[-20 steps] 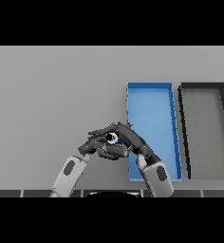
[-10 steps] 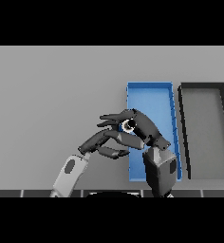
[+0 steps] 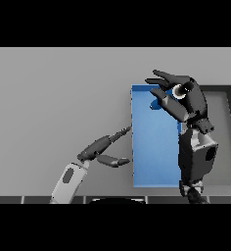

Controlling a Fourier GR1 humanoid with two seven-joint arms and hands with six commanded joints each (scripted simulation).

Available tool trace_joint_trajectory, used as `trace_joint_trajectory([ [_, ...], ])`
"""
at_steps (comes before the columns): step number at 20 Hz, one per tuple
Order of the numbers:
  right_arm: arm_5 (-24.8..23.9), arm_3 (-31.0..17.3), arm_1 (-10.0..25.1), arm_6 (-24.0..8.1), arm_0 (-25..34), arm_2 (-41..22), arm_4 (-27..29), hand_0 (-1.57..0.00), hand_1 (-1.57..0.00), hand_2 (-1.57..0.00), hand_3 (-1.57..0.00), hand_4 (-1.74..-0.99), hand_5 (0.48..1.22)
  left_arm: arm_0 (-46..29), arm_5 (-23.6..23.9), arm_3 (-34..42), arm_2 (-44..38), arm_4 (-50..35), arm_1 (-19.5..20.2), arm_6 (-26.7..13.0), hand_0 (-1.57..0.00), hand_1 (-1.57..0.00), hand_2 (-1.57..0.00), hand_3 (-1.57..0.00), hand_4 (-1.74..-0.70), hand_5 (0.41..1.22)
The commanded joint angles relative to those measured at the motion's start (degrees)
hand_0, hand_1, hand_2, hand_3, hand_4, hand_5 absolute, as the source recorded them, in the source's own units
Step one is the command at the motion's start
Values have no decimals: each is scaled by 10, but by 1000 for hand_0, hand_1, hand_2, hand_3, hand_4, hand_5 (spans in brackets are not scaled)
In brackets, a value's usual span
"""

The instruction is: Pick up the blue pipe and place it into the blue bin.

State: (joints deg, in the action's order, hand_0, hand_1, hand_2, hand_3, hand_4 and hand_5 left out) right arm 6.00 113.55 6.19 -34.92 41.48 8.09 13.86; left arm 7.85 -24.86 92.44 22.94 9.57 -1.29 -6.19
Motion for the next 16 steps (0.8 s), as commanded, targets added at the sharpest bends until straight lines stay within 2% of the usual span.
trace_joint_trajectory([
  [1, -4, -3, 10, 0, -14, 8, -6, -1571, -1571, -1571, -1571, -1498, 1221, 2, 2, 4, -1, -1, -1, -7, 1, 1, 1, 1, -950, 472],
  [2, -21, -14, 29, 0, -22, 14, -1, -1571, -1571, -1571, -1571, -1499, 1221, 5, 1, 0, -2, -2, -3, -15, 1, 1, 1, 1, -951, 474],
  [6, -25, -28, 52, 0, -99, 26, -19, -1571, -1571, -1571, -1571, -1499, 1221, 8, 5, -1, -6, 3, 4, -3, 1, 1, 1, 1, -944, 467],
  [11, -70, -30, 82, 0, -227, -11, -23, -1571, -1571, -1571, -1571, -1500, 1221, 5, 8, -5, -4, 6, 2, 6, 1, 1, 1, 1, -935, 460],
  [13, -109, -42, 105, 0, -265, -37, -19, -1571, -1571, -1571, -1571, -1500, 1221, 7, 11, -9, -4, 11, 4, 18, 1, 1, 1, 1, -929, 462],
  [16, -183, -51, 141, 0, -322, -80, 1, -1571, -1571, -1571, -1571, -1500, 1221, 16, 17, -16, -7, 16, 2, 13, 1, 1, 1, 1, -928, 465],
])
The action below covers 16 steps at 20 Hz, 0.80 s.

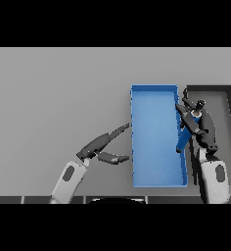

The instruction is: Pick up the blue pipe and place it into the blue bin.

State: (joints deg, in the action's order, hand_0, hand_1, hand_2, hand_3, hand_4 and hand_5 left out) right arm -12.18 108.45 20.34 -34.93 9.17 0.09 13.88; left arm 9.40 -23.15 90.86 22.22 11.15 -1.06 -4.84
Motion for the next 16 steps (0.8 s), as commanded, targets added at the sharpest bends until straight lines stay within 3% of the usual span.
trace_joint_trajectory([
  [1, -22, -6, 8, 0, -15, -17, 7, -1571, -1571, -1571, -1571, -1500, 1221, 4, -1, 1, -2, -2, 1, 2, 1, 1, 1, 1, -928, 466],
  [5, -104, -19, 64, 0, -47, -89, 77, -1571, -1571, -1571, -1571, -1497, 1221, 2, 2, 7, 1, 4, 5, 9, 1, 1, 1, 1, -923, 476],
  [7, -139, -31, 95, 0, -50, -122, 116, -1571, -1571, -1571, -1005, -1585, 1221, 1, 3, 5, 3, 5, 2, 8, 1, 1, 1, 1, -922, 480],
  [9, -183, -47, 131, 0, -42, -161, 167, -1571, -1571, -1571, -643, -1641, 1221, 9, 7, -2, -2, 7, 1, 6, 1, 1, 1, 1, -920, 484],
  [10, -205, -50, 152, 1, -40, -181, 193, -1571, -1571, -1571, -514, -1661, 1221, 5, 6, 1, -1, 8, 4, 12, 1, 1, 1, 1, -919, 486],
  [11, -221, -57, 154, 3, -28, -196, 208, -1571, -1571, -1571, -411, -1677, 1171, 5, 5, 2, 0, 7, 3, 13, 1, 1, 1, 1, -918, 489],
  [12, -239, -66, 161, 0, -22, -212, 232, -1571, -1571, -1518, -455, -1626, 1161, 3, 5, 2, 2, 9, 3, 9, 1, 1, 1, 1, -920, 491],
  [14, -239, -70, 169, 0, -21, -218, 242, -1084, -1025, -987, -291, -1469, 1148, 3, 5, 3, 2, 8, 3, 9, 1, 1, 1, 1, -921, 493],
  [16, -261, -84, 194, 0, -12, -235, 268, -693, -656, -631, -186, -1370, 1125, 5, 4, 2, 1, 7, 2, 3, 1, 1, 1, 1, -924, 493],
])
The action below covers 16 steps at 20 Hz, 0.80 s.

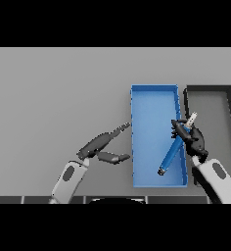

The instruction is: Pick up the blue pipe and place it into the blue bin.

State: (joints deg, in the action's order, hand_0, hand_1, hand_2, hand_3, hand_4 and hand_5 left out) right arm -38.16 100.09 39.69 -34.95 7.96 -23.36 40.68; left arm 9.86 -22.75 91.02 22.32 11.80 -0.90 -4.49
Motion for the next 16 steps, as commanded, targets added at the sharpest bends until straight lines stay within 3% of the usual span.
trace_joint_trajectory([
  [1, 4, -3, 12, 1, 8, -12, 4, -554, -525, -505, -148, -1339, 1108, 0, 0, 0, 0, -1, -1, -2, 1, 1, 1, 1, -925, 494],
  [4, 22, -15, 97, 1, 58, -100, -8, -283, -268, -258, -75, -1250, 962, 3, 1, -3, -3, -2, 0, -1, 1, 1, 1, 1, -926, 494],
  [9, 37, -24, 170, 0, 142, -235, 48, -92, -87, -84, -24, -1175, 788, 0, -1, 5, -2, -4, 1, -3, 1, 1, 1, 1, -930, 496],
  [16, 45, -25, 175, 0, 166, -270, 49, -19, -17, -17, -4, -1084, 714, -3, 1, 0, -2, -3, -1, 4, 1, 1, 1, 1, -930, 495],
])
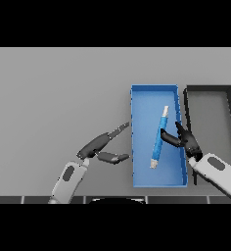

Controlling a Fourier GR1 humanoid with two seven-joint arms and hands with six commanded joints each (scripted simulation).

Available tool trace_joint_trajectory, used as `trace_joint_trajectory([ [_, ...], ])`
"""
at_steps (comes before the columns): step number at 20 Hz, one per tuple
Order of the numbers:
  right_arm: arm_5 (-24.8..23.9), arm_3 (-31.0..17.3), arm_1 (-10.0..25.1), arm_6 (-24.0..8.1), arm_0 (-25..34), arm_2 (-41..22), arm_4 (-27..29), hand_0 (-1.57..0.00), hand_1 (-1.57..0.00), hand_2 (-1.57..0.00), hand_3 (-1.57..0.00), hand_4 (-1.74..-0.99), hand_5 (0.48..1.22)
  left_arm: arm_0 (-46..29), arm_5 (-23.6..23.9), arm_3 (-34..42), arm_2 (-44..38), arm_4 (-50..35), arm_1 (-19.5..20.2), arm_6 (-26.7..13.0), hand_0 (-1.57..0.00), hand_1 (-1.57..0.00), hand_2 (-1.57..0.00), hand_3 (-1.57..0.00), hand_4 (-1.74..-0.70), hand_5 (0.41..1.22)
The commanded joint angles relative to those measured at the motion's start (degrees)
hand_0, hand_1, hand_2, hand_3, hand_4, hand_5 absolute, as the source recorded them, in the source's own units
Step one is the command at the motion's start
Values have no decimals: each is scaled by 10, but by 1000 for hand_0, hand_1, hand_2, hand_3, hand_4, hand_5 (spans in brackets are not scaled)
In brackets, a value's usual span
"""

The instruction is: Pick up the blue pipe and place it into the blue bin.

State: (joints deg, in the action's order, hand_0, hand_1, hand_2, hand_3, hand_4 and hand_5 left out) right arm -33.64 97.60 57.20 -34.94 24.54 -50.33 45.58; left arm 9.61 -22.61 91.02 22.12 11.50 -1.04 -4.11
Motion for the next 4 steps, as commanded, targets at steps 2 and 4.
trace_joint_trajectory([
  [2, 13, -1, 5, 1, 2, -3, -3, -19, -17, -17, -4, -1084, 712, 11, 1, 0, -2, -1, -2, -9, 1, 1, 1, 1, -930, 496],
  [4, 14, -5, 0, 11, 1, 0, -1, -19, -17, -17, -4, -1084, 714, 26, 3, -5, -6, -1, -8, -25, 1, 1, 1, 1, -930, 495],
])
